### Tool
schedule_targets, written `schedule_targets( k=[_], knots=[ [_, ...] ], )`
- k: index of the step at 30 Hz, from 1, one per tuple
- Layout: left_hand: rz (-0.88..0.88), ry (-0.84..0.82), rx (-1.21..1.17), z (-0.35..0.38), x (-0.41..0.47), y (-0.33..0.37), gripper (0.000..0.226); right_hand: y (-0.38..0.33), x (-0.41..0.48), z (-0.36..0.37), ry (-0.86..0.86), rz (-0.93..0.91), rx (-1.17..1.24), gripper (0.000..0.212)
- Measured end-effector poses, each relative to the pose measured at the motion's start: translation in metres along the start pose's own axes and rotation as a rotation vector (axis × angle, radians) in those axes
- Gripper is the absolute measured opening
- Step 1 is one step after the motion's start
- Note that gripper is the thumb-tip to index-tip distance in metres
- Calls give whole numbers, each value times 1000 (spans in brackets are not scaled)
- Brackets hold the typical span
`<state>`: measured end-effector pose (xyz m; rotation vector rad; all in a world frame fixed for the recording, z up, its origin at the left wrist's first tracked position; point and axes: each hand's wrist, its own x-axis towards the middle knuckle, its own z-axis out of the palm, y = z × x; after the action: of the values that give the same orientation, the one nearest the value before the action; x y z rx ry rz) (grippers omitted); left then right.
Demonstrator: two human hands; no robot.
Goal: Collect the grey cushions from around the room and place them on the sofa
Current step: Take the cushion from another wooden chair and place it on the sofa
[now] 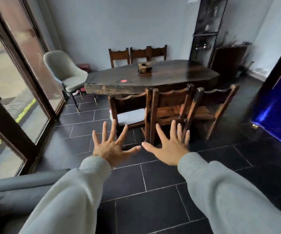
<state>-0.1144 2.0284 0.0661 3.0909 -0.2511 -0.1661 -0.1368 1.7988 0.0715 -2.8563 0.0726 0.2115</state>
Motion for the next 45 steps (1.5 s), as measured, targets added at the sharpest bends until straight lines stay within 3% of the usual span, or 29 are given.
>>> schedule_targets(
  k=[4, 10, 22, 32, 45],
  knots=[
    [160, 77, -57, -53, 4, 166, 113, 138, -61, -88, 83, 171, 9, 119],
    [408, 42, -52, -115, -2, 380, 112, 302, -147, -184, 168, 420, 4, 115],
    [958, 56, -34, -134, -39, 752, 119, 560, -332, -282, 350, 1075, 2, 122],
    [1363, -5, -44, -107, -112, 982, 111, 700, -451, -291, 422, 1510, 48, 126],
    [1755, -112, 12, -40, -358, 1232, 125, 850, -715, -262, 433, 1896, 160, 122]
  ],
)
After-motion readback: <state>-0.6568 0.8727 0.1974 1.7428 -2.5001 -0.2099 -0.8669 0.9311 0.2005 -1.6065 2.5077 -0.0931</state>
